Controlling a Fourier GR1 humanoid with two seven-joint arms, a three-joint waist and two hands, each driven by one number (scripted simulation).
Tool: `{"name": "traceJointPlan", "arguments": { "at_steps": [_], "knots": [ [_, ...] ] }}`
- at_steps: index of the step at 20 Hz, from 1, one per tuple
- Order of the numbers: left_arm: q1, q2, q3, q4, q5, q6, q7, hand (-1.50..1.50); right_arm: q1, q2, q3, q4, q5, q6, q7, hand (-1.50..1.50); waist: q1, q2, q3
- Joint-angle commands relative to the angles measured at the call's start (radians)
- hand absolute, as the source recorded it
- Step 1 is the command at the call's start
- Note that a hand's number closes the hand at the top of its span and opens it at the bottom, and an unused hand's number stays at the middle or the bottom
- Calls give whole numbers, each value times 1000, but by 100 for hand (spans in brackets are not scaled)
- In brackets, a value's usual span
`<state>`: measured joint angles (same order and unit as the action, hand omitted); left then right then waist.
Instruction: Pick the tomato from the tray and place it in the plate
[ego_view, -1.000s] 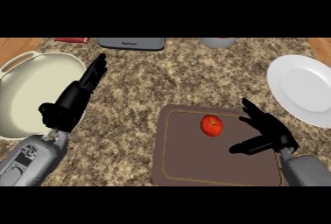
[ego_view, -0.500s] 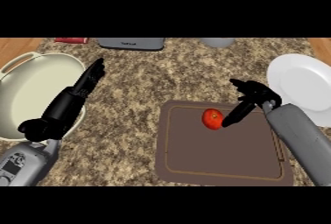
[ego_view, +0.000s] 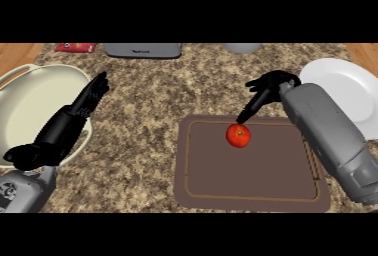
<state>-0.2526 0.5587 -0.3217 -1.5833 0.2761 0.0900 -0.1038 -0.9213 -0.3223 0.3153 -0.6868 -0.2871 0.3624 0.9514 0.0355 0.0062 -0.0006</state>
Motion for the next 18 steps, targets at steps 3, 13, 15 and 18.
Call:
{"name": "traceJointPlan", "arguments": {
  "at_steps": [3,13,15,18],
  "knots": [
    [-37,-4,31,-27,1,-1,68,0,-103,5,-36,178,-64,184,115,-150,-2,3,1],
    [-19,-50,45,59,-48,-34,-17,0,-169,-5,-13,368,-24,193,83,-150,-15,5,1],
    [18,-64,42,36,-70,-22,-14,0,-186,-36,-48,398,-40,236,72,-150,-14,2,1],
    [53,-31,67,-57,-29,-58,23,0,-188,-25,-54,457,-36,267,26,-150,6,4,2]
  ]
}}
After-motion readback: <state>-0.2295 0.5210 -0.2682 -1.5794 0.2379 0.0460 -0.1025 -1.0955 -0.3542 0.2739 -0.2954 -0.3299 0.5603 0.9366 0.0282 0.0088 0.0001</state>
